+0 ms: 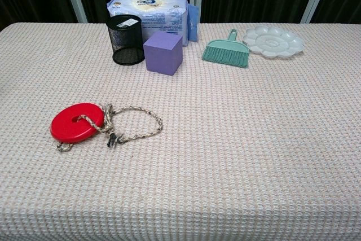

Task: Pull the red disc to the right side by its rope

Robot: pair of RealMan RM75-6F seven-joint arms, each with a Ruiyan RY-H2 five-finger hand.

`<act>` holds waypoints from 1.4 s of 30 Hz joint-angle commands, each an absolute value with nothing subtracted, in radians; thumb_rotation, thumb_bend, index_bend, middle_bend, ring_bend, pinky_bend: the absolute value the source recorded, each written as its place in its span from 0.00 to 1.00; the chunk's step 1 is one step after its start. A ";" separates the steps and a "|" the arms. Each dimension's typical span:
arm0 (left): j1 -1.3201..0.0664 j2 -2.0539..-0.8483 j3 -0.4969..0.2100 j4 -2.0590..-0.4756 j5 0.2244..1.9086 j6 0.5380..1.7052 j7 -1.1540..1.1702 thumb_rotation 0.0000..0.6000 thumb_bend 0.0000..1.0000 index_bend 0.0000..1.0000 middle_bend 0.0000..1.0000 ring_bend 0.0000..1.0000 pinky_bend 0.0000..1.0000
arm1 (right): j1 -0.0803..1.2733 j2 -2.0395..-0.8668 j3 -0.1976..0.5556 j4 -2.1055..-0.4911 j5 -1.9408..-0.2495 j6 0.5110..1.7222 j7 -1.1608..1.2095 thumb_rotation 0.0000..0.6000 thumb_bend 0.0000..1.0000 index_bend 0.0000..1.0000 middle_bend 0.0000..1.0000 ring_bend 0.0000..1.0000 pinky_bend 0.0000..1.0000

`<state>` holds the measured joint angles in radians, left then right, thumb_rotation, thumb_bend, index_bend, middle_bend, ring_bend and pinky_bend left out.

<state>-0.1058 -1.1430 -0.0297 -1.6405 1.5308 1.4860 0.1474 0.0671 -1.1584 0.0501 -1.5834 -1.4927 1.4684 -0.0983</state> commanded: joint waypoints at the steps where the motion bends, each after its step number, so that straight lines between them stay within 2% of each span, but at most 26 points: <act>1: -0.107 -1.145 -0.031 -1.639 1.532 1.486 0.149 1.00 0.00 0.12 0.10 0.05 0.13 | 0.067 -1.157 0.050 -1.585 -1.494 1.469 -0.098 1.00 0.02 0.00 0.00 0.00 0.00; 18: -0.106 -1.150 -0.028 -1.623 1.526 1.483 0.138 1.00 0.00 0.12 0.10 0.05 0.13 | 0.122 -1.137 0.051 -1.651 -1.521 1.402 -0.148 1.00 0.02 0.00 0.00 0.00 0.00; 22: -0.107 -1.150 -0.029 -1.619 1.527 1.484 0.135 1.00 0.00 0.12 0.10 0.05 0.14 | 0.186 -1.108 0.051 -1.713 -1.543 1.308 -0.135 1.00 0.03 0.00 0.00 0.00 0.00; 30: -0.107 -1.155 -0.027 -1.622 1.530 1.485 0.144 1.00 0.00 0.12 0.10 0.05 0.13 | 0.393 -1.129 0.116 -1.824 -1.533 1.059 -0.221 1.00 0.04 0.00 0.00 0.00 0.00; 35: -0.104 -1.152 -0.029 -1.625 1.530 1.492 0.145 1.00 0.00 0.12 0.10 0.05 0.13 | 0.557 -1.209 0.181 -1.839 -1.433 0.863 -0.247 1.00 0.05 0.00 0.01 0.00 0.00; 42: -0.093 -1.146 -0.026 -1.614 1.516 1.496 0.134 1.00 0.00 0.12 0.10 0.05 0.13 | 0.738 -1.360 0.224 -1.769 -1.265 0.697 -0.328 1.00 0.06 0.00 0.03 0.00 0.00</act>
